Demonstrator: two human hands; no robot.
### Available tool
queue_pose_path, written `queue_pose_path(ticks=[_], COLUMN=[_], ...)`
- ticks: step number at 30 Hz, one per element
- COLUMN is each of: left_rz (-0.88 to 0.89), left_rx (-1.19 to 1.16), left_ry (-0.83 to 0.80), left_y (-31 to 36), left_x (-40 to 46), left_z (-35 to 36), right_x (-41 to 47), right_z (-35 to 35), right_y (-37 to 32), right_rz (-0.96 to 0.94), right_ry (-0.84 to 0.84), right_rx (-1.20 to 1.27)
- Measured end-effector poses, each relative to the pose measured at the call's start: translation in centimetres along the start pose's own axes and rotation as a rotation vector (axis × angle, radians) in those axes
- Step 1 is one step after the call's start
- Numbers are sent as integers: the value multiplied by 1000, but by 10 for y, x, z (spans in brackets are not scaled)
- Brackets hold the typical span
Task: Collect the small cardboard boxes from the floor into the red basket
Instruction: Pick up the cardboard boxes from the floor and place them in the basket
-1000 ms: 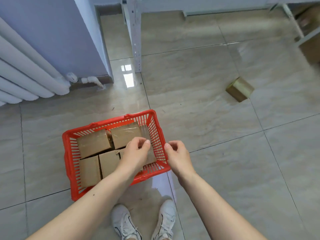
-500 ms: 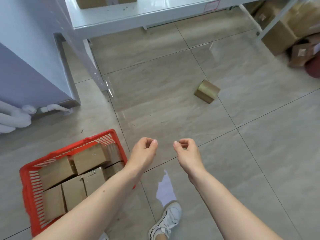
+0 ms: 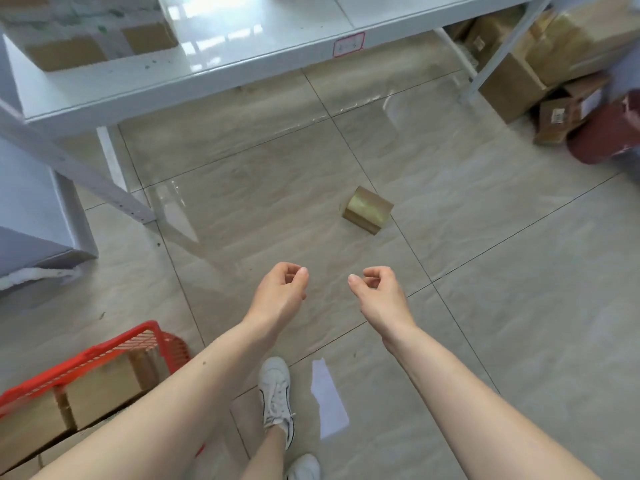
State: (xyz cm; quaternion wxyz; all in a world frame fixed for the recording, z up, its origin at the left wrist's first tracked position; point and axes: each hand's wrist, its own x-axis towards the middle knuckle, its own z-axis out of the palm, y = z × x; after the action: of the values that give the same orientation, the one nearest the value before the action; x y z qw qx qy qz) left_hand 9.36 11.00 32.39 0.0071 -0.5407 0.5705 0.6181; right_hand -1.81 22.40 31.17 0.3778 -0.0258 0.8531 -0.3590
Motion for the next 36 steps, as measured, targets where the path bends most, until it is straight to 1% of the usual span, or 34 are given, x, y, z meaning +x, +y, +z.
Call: queue_pose_path(ticks=[3,7,10,13,19,24,29,33,36], left_rz=[15,16,-9,-38,-115,-149,-162,-163,-176], left_rx=[-6,19,28,13,-22,-15,34,54,53], left_ry=[2,-15,-8,-8,65,101,131,145,122], left_y=[32,58,76,90,104,92,64,31,6], left_x=[30,65,93,122,181,230,292,348,386], left_z=[11,29,51,78,140,186,220,245,260], right_x=[37,83,123,165,257,323,390,439,473], right_z=[-17,-38,-56,-76,-109,-114,-97,-76,-63], right_y=[-23,-34,-38,-40,-37,-22,0,27,51], right_rz=[5,51,87,94,112,112,117,128,132], right_ry=[2,14,-1,-10,-77,-142,-191,-208,-233], right_rx=[1,24,41,7,-64,-173,-273,-285,-289])
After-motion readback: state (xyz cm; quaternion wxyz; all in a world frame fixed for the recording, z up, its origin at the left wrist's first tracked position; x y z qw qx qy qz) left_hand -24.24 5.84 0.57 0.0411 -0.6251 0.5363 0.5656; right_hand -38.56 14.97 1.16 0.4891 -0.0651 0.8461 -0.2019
